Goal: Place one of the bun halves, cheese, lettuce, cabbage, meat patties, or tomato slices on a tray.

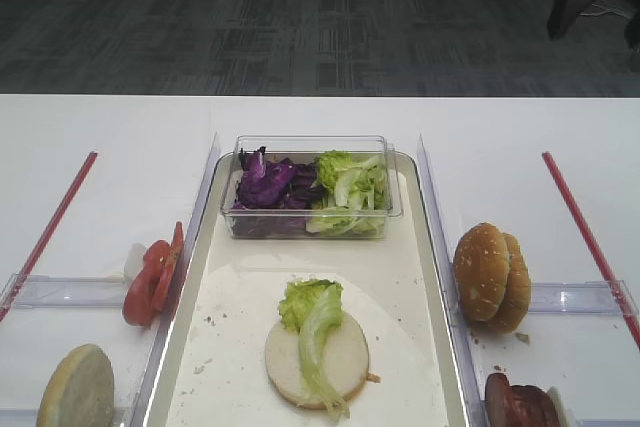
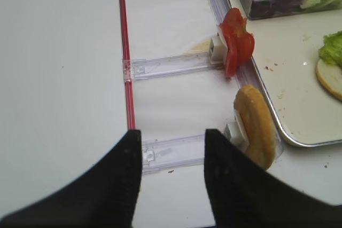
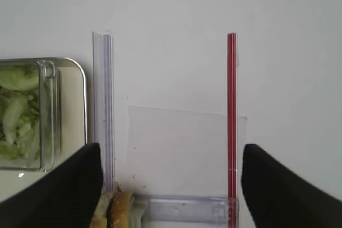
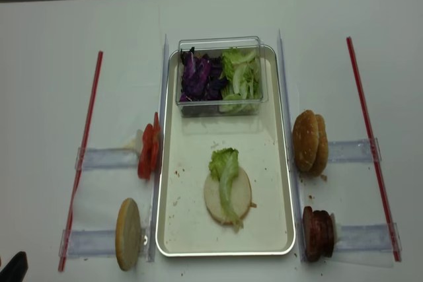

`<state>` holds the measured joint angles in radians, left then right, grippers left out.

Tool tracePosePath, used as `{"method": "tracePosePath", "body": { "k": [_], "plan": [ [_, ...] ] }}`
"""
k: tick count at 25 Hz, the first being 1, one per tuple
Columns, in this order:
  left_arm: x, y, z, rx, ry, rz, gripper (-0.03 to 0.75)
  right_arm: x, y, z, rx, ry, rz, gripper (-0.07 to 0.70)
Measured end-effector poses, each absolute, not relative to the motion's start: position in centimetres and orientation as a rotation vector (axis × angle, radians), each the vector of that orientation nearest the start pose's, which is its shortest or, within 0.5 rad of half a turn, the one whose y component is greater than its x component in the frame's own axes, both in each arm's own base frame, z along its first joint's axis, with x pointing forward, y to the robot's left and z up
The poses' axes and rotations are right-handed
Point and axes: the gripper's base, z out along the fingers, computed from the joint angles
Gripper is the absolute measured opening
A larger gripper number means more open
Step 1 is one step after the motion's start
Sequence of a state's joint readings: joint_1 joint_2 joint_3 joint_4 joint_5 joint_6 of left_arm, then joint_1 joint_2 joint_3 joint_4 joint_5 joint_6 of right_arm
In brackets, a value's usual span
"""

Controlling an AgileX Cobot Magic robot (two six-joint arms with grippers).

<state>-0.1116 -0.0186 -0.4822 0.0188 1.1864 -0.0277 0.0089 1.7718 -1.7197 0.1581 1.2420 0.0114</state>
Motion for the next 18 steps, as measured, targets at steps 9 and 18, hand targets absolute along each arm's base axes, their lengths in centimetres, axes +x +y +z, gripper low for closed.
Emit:
{"method": "tracePosePath", "body": {
  "k": [9,18],
  "plan": [
    [-1.1,0.3,26.2,0.089,2.168,-0.057,0.27,30.4,1.3,34.3,0.029,2.812,0.172,0.552],
    [-1.1,0.3,26.2,0.089,2.168,-0.057,0.27,21.6,0.8,35.1,0.014,2.762,0.102,0.552]
  ]
}}
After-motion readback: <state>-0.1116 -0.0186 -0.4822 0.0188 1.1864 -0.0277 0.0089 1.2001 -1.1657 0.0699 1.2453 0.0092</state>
